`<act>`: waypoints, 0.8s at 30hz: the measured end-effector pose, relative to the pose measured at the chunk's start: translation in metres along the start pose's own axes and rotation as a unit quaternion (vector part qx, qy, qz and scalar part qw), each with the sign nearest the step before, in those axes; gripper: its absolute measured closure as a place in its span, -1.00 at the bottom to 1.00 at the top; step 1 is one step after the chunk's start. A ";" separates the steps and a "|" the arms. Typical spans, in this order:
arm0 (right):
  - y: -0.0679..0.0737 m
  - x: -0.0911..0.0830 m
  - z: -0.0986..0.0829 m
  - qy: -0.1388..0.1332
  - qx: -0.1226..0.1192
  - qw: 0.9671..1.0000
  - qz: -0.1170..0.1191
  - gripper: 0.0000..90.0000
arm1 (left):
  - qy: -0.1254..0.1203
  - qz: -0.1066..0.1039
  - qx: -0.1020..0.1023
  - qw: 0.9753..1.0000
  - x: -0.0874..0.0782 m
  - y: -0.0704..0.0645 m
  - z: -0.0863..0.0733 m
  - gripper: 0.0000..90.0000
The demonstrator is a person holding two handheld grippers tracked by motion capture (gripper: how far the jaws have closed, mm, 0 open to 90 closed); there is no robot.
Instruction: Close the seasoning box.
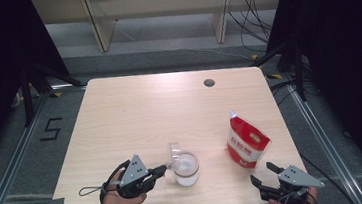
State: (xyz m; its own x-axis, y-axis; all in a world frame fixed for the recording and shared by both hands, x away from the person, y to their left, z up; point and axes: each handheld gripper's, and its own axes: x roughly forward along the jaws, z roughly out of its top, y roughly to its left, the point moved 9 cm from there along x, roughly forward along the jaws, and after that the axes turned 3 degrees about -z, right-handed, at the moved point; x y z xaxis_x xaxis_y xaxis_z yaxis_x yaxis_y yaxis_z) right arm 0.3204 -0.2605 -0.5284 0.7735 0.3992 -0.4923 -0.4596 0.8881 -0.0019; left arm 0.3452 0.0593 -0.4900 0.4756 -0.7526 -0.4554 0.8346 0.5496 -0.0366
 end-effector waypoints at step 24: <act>0.000 0.001 0.002 -0.009 -0.014 1.000 0.003 -0.37 | 0.028 -0.001 -0.056 0.998 -0.005 0.005 -0.032 -0.31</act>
State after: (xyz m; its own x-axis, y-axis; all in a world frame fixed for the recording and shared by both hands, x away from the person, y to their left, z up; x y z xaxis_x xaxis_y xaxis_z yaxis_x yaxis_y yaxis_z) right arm 0.3221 -0.2595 -0.5271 0.7782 0.4094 -0.4762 -0.4767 0.8788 -0.0235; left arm 0.3383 0.0778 -0.5166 0.4545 -0.7348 -0.5034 0.7984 0.5867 -0.1354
